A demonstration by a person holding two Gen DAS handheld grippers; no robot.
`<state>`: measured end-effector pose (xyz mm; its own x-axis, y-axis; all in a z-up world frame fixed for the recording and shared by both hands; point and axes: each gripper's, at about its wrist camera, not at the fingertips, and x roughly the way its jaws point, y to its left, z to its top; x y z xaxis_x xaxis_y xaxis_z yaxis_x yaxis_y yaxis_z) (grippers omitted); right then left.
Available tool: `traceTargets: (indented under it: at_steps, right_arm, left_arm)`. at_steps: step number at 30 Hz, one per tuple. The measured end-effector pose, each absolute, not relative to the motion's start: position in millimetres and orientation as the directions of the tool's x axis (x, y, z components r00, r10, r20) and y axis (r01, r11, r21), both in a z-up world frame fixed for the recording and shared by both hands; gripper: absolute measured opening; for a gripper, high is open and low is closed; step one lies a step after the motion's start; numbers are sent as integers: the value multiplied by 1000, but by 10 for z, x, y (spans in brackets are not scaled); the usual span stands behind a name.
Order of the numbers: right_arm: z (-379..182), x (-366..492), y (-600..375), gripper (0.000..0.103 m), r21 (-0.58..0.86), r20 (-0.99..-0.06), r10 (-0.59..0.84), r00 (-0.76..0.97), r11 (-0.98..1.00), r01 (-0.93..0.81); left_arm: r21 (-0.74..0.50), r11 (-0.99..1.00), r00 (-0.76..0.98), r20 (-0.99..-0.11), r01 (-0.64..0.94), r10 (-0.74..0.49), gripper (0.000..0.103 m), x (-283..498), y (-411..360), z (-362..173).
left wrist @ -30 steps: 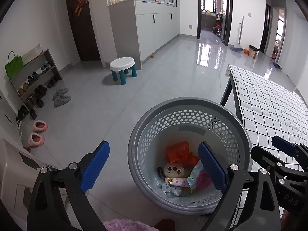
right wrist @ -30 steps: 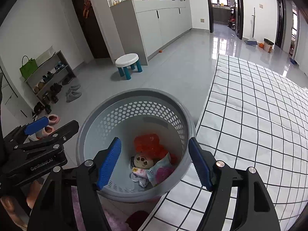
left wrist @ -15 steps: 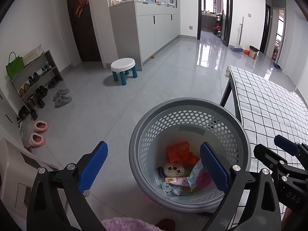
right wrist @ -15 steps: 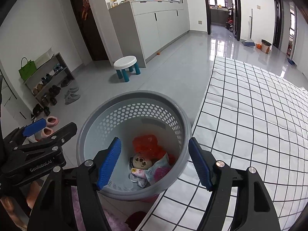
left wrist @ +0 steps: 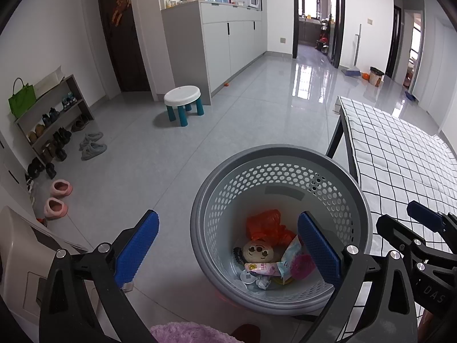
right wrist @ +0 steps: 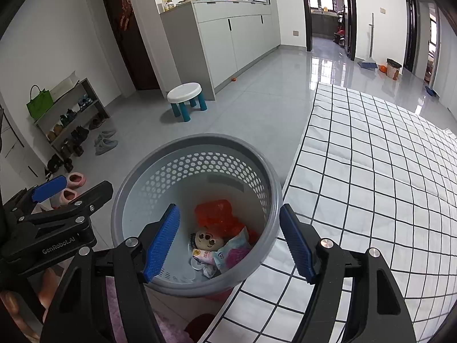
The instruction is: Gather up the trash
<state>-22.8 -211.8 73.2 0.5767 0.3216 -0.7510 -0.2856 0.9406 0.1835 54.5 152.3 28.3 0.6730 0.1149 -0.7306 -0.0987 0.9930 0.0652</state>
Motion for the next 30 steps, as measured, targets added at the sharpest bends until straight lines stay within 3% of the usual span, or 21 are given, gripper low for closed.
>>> traceTargets:
  at_steps: [30]
  right_arm:
    - [685, -248, -2147, 69, 178, -752, 317, 578, 942, -285]
  left_arm:
    - [75, 992, 663, -739, -101, 123, 97, 582, 1518, 307]
